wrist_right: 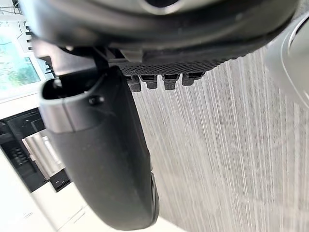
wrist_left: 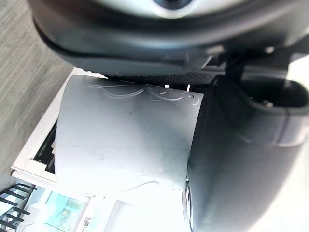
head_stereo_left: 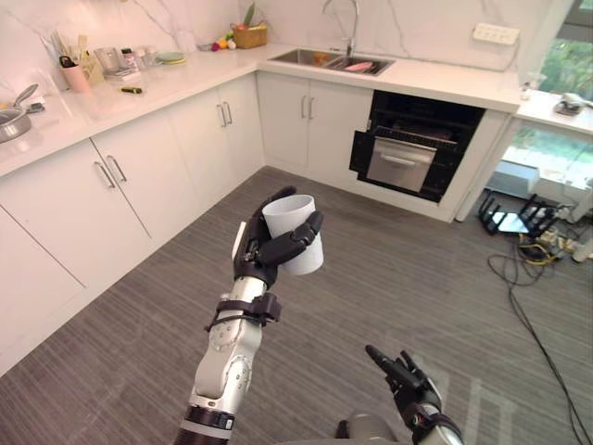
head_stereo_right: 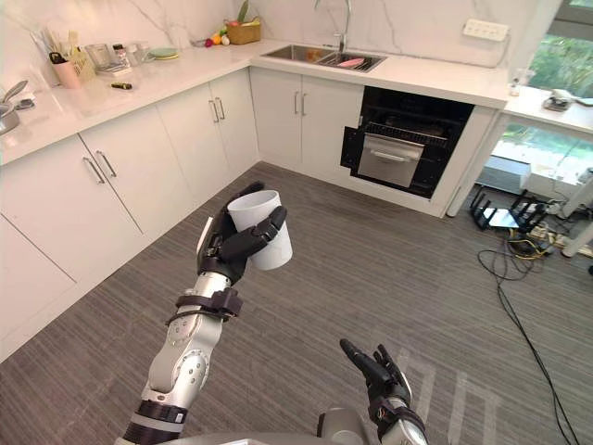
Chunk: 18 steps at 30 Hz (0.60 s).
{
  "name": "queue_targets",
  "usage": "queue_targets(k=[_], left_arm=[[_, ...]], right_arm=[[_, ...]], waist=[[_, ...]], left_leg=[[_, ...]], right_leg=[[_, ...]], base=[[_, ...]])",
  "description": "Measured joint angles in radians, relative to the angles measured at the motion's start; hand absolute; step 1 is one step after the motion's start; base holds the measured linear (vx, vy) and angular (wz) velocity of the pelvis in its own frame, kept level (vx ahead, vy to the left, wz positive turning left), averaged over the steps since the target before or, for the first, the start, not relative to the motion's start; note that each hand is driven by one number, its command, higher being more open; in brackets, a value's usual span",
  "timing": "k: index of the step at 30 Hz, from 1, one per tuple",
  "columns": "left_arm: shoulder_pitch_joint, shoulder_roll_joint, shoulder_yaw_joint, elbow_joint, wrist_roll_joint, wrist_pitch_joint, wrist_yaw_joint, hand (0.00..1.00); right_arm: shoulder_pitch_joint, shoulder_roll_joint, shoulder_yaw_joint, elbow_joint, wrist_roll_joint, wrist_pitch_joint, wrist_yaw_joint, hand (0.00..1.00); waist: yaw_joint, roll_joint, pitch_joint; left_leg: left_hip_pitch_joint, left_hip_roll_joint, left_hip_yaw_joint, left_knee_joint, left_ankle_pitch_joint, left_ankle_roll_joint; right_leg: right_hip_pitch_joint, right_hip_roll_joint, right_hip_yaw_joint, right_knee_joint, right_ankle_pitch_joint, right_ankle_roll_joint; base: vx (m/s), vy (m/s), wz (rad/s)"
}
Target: Walk over to the sink, pick up the cup, carry it to the dishwasher, place the cup inside the dishwasher, then close the dishwasher door
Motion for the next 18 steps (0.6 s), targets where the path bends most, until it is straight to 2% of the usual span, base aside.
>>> queue_targets(k=[1,2,3,4,5,6,7,8,9,10,11,12,13,14,15,16,17,18], left_arm=[[0.001,-0.003,-0.003,0.001,0.001,0.000,-0.001,0.00],[0.003,-0.013,0.000,0.000,0.002,0.000,-0.005,0.00],[0.004,-0.016,0.010,0.000,0.003,-0.002,-0.005,0.00],[0.006,-0.018,0.022,0.000,0.003,-0.002,-0.007,0.00],[0.012,-0.024,0.047,0.002,0.002,-0.002,-0.007,0.00],[0.017,-0.029,0.056,0.002,-0.002,-0.001,-0.008,0.00],[0.029,-0.027,0.062,0.002,-0.002,0.000,-0.014,0.00],[0.054,-0.026,0.080,0.001,-0.002,0.000,-0.029,0.00],[0.072,-0.025,0.094,0.001,-0.002,0.000,-0.036,0.00],[0.092,-0.024,0.102,0.000,-0.002,0.000,-0.040,0.00],[0.102,-0.024,0.104,-0.003,-0.002,0.000,-0.042,0.00],[0.126,-0.027,0.106,-0.016,-0.002,0.000,-0.044,0.00],[0.152,-0.029,0.110,-0.037,-0.002,0.001,-0.049,0.00],[0.166,-0.030,0.116,-0.043,-0.002,0.000,-0.051,0.00],[0.173,-0.021,0.135,-0.043,-0.002,0.001,-0.052,0.00],[0.173,-0.015,0.149,-0.042,-0.002,0.000,-0.051,0.00],[0.174,-0.003,0.173,-0.042,-0.002,0.000,-0.052,0.00],[0.179,0.003,0.186,-0.042,-0.003,-0.002,-0.051,0.00]], right_arm=[[0.012,0.000,0.000,-0.016,-0.006,0.000,-0.006,1.00],[0.028,-0.007,-0.003,-0.038,-0.009,-0.006,-0.012,1.00],[0.045,-0.013,-0.004,-0.061,-0.023,-0.027,-0.011,1.00],[0.049,-0.014,-0.004,-0.066,-0.029,-0.042,-0.010,1.00],[0.044,-0.013,-0.007,-0.070,-0.036,-0.071,-0.008,1.00],[0.039,-0.017,-0.010,-0.071,-0.037,-0.092,-0.008,1.00],[0.033,-0.018,-0.010,-0.071,-0.037,-0.103,-0.008,1.00],[0.014,-0.019,-0.005,-0.072,-0.036,-0.120,-0.007,1.00],[-0.005,-0.019,-0.002,-0.084,-0.036,-0.125,-0.007,1.00],[-0.026,-0.020,0.004,-0.108,-0.035,-0.132,-0.008,1.00],[-0.039,-0.023,0.011,-0.115,-0.033,-0.138,-0.008,1.00],[-0.070,-0.040,0.027,-0.116,-0.026,-0.151,-0.008,1.00],[-0.100,-0.065,0.037,-0.102,-0.019,-0.162,-0.007,1.00],[-0.118,-0.067,0.042,-0.083,-0.015,-0.163,-0.007,1.00],[-0.144,-0.066,0.059,-0.045,-0.015,-0.161,-0.007,1.00],[-0.149,-0.064,0.067,-0.035,-0.015,-0.159,-0.006,1.00],[-0.149,-0.064,0.077,-0.017,-0.015,-0.158,-0.004,1.00],[-0.149,-0.067,0.076,0.000,-0.015,-0.150,-0.002,1.00]], waist=[[-0.007,0.002,0.001],[-0.008,0.005,0.003],[0.003,0.010,0.004],[0.008,0.011,0.009],[0.015,0.029,0.018],[0.019,0.039,0.025],[0.030,0.035,0.030],[0.048,0.029,0.035],[0.062,0.026,0.038],[0.077,0.020,0.042],[0.078,0.016,0.045],[0.081,0.013,0.047],[0.090,0.031,0.051],[0.096,0.036,0.052],[0.102,0.015,0.069],[0.098,0.009,0.075],[0.090,-0.003,0.082],[0.091,-0.010,0.080]], left_leg=[[-0.022,0.013,0.003,0.057,0.030,-0.045],[-0.072,0.027,0.022,0.184,0.135,-0.095],[-0.136,0.064,0.085,0.320,0.296,-0.085],[-0.164,0.088,0.111,0.383,0.390,-0.077],[-0.241,0.138,0.127,0.526,0.377,-0.067],[-0.300,0.163,0.132,0.598,0.306,-0.045],[-0.347,0.176,0.145,0.614,0.241,-0.007],[-0.397,0.190,0.182,0.573,0.163,0.016],[-0.428,0.195,0.214,0.498,0.122,0.018],[-0.457,0.180,0.248,0.333,0.101,0.019],[-0.463,0.160,0.255,0.220,0.105,0.017],[-0.464,0.116,0.243,-0.059,0.152,-0.003],[-0.450,0.096,0.202,-0.257,0.296,-0.047],[-0.435,0.091,0.203,-0.256,0.356,-0.042],[-0.436,0.075,0.200,-0.188,0.324,0.010],[-0.450,0.074,0.197,-0.139,0.288,0.021],[-0.464,0.073,0.190,-0.048,0.230,0.039],[-0.462,0.070,0.193,0.007,0.172,0.049]], right_leg=[[0.025,0.002,-0.014,0.000,-0.005,-0.001],[0.064,0.008,-0.023,-0.014,-0.008,0.000],[0.131,0.031,-0.008,-0.085,-0.022,-0.018],[0.173,0.036,0.004,-0.136,-0.024,-0.011],[0.228,0.062,0.009,-0.186,-0.020,-0.007],[0.267,0.073,0.012,-0.215,-0.027,-0.012],[0.307,0.074,0.025,-0.240,-0.032,-0.010],[0.349,0.063,0.051,-0.274,-0.035,-0.011],[0.372,0.050,0.076,-0.292,-0.039,-0.007],[0.400,0.022,0.100,-0.312,-0.049,0.007],[0.409,0.003,0.109,-0.315,-0.058,0.014],[0.422,-0.028,0.130,-0.321,-0.078,0.035],[0.433,-0.031,0.167,-0.330,-0.100,0.040],[0.448,-0.036,0.195,-0.339,-0.104,0.040],[0.467,-0.056,0.242,-0.341,-0.091,0.037],[0.475,-0.060,0.255,-0.335,-0.081,0.043],[0.493,-0.071,0.274,-0.319,-0.064,0.063],[0.503,-0.079,0.297,-0.297,-0.046,0.064]], base=[[0.54,-0.105,0.33],[0.49,-0.130,0.08],[0.39,-0.092,-0.12],[0.37,-0.042,-0.25],[0.29,0.001,-0.22],[0.35,0.015,-0.24],[0.37,-0.002,-0.43],[0.45,0.032,-0.68],[0.48,0.085,-0.87],[0.41,0.121,-0.66],[0.46,0.199,-0.56],[0.48,0.292,-0.55],[0.49,0.320,-0.67],[0.46,0.344,-0.69],[0.36,0.258,-0.38],[0.44,0.303,-0.07],[0.48,0.285,0.11],[0.49,0.269,0.08]])
